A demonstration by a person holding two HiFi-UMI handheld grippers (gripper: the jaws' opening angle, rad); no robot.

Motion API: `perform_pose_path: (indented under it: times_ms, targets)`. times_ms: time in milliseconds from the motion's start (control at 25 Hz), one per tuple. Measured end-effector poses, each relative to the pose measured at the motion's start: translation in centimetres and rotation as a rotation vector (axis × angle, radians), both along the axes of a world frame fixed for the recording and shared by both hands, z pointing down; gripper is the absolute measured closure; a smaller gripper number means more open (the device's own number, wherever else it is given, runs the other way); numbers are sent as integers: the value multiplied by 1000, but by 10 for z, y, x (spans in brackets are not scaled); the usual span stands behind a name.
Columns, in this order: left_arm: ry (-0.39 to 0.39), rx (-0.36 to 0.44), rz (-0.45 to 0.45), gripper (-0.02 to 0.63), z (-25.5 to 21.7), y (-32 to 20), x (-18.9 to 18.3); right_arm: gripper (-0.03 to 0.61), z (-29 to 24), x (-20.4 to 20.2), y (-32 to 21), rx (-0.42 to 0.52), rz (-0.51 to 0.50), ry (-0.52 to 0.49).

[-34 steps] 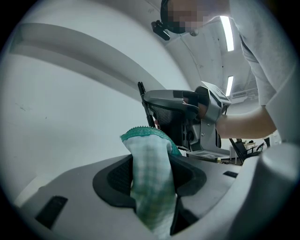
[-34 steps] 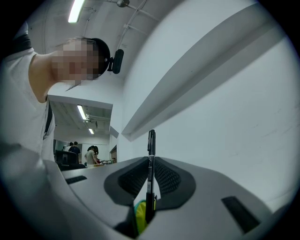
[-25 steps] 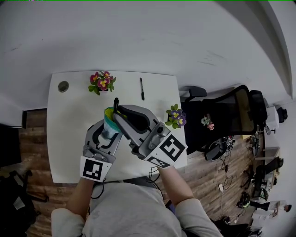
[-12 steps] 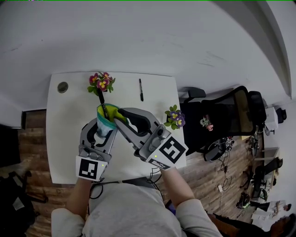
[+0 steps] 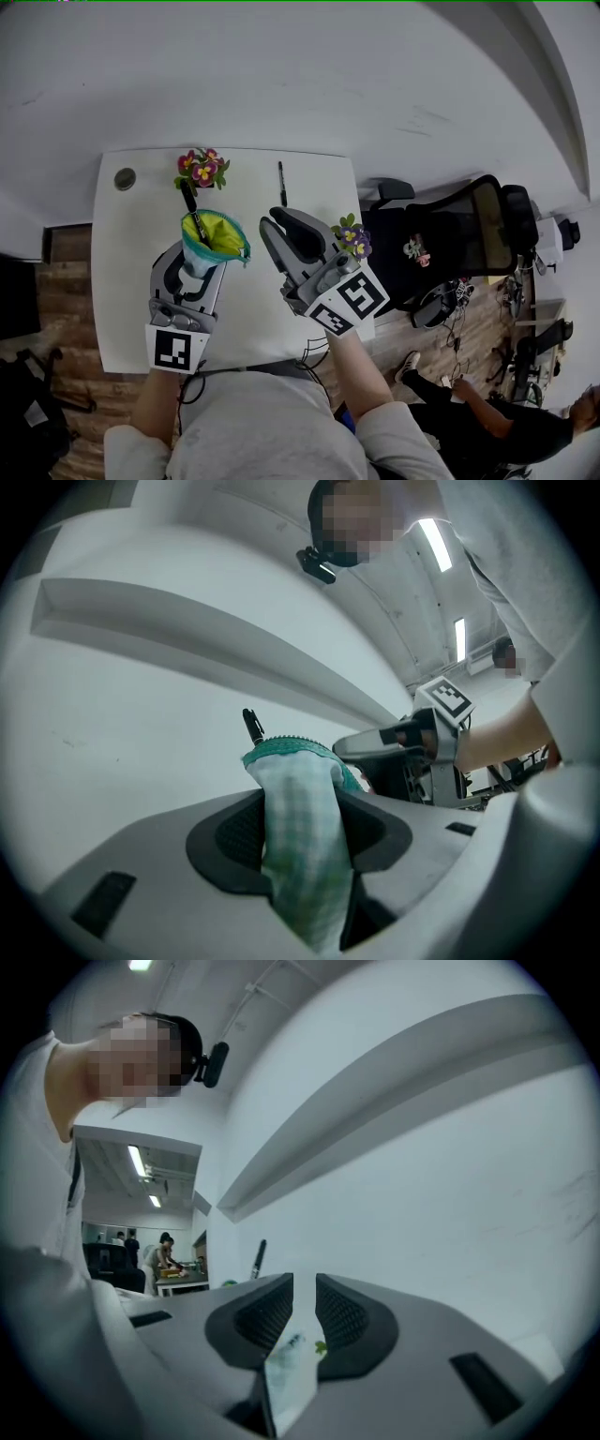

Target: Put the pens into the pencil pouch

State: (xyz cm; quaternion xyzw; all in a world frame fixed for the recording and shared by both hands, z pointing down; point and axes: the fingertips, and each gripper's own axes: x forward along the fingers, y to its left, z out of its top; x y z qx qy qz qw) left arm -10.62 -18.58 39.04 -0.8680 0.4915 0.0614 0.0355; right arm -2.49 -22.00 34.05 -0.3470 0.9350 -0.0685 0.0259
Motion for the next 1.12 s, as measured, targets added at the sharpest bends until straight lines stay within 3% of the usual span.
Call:
perform_pose_path:
  times_ms: [240,520,800,1120]
  targets:
    - [-20,-19,-43,403,3,4,-9,500,77,47,-40,-224,205,84]
    - [-24,0,-93,403,1,10,-21,514,153,67,-65,-465,246,199]
    - [-48,24,-102,404,0,3,-28,513,204,94,-103,-673,349,276]
    - [-39,2,-99,404,8,-17,-40,512,235,114,-160,-802,421,370]
